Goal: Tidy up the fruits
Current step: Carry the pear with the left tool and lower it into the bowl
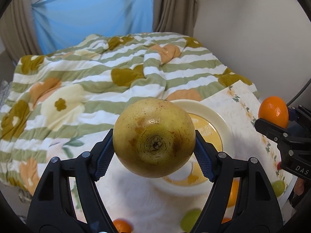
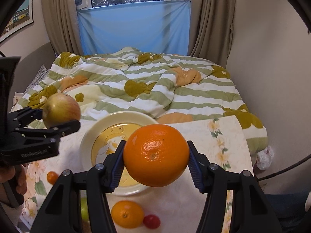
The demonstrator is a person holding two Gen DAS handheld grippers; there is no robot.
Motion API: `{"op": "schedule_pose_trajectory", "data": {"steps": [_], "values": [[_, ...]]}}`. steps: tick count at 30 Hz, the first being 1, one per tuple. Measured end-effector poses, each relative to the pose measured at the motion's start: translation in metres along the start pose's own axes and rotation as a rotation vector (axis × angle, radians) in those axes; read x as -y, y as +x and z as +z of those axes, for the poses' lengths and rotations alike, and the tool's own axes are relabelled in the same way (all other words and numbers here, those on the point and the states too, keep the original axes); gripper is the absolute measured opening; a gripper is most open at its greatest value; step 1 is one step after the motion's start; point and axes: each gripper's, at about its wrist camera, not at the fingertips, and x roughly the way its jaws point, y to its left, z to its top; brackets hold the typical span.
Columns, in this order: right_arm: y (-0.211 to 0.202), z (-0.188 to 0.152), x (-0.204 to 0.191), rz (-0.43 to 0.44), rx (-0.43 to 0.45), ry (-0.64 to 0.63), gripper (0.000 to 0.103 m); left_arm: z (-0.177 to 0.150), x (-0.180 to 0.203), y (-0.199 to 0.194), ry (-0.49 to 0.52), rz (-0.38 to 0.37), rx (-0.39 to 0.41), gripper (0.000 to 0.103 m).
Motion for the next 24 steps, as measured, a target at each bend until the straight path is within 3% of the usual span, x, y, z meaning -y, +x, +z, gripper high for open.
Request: {"op": "schedule_pose_trajectory", "data": {"steps": [11, 24], "values": [[0.046, 0.019, 0.017, 0.027, -0.048, 0.001, 0.055, 0.009, 0.021, 0.074, 0.036, -0.032, -0.094, 0.083], [0.054, 0.024, 0.025, 0.023, -0.072, 0.018, 0.055, 0.008, 0.030, 0.108, 0.082, -0.026, -0.142, 0.083]]}}
